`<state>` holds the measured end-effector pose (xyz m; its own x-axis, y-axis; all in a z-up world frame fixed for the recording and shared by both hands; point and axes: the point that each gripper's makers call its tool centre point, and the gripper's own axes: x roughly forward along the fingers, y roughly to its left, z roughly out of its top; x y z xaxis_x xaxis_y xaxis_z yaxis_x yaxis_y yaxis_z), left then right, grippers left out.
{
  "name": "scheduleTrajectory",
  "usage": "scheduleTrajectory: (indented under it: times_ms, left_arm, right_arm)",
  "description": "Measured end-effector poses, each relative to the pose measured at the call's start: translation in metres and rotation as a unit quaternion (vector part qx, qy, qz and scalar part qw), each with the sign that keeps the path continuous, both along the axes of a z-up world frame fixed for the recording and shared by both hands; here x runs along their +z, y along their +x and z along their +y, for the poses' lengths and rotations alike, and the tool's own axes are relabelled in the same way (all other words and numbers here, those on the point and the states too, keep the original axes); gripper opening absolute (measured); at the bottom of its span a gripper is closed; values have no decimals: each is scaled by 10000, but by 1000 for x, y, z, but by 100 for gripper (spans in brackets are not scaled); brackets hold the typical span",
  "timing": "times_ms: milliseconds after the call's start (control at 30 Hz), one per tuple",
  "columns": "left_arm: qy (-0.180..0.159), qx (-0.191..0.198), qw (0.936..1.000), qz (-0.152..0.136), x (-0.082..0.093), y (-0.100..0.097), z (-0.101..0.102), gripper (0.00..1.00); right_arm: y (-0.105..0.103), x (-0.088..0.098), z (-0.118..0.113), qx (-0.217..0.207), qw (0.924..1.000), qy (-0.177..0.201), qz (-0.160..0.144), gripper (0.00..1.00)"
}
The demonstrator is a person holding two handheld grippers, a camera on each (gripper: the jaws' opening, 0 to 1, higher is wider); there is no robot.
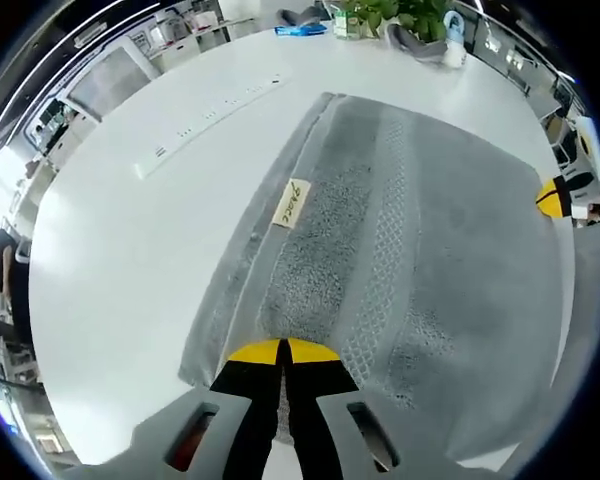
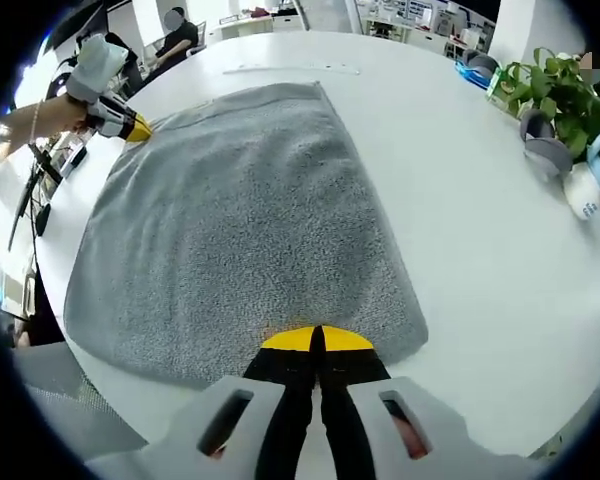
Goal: Fold the towel on the table until its edges align and the towel forms a compact rectangular stack.
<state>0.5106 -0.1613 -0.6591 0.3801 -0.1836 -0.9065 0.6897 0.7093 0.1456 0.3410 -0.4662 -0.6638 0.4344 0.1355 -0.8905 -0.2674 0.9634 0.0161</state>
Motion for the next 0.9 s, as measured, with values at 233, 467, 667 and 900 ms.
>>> scheduleTrajectory:
  times_ms: [233,467,667,900]
  left_arm:
    - [-88,23,9999,45,-1,4,-1,1]
    - [-75,-37,10000,7,-1,10,-4,1]
    - [59,-178,9998,-25,0,15,-7,1]
    - [238,-427,9987,-108,0,20,-11,1]
  right_arm:
    - [-2,0,2,-18,10000,28,-3,0]
    - [-5,0,5,-11,10000,64,2,0]
    - [-8,0,7,-40,10000,91,0,0]
    - [-11,1,11,-42,9999,139,-16,0]
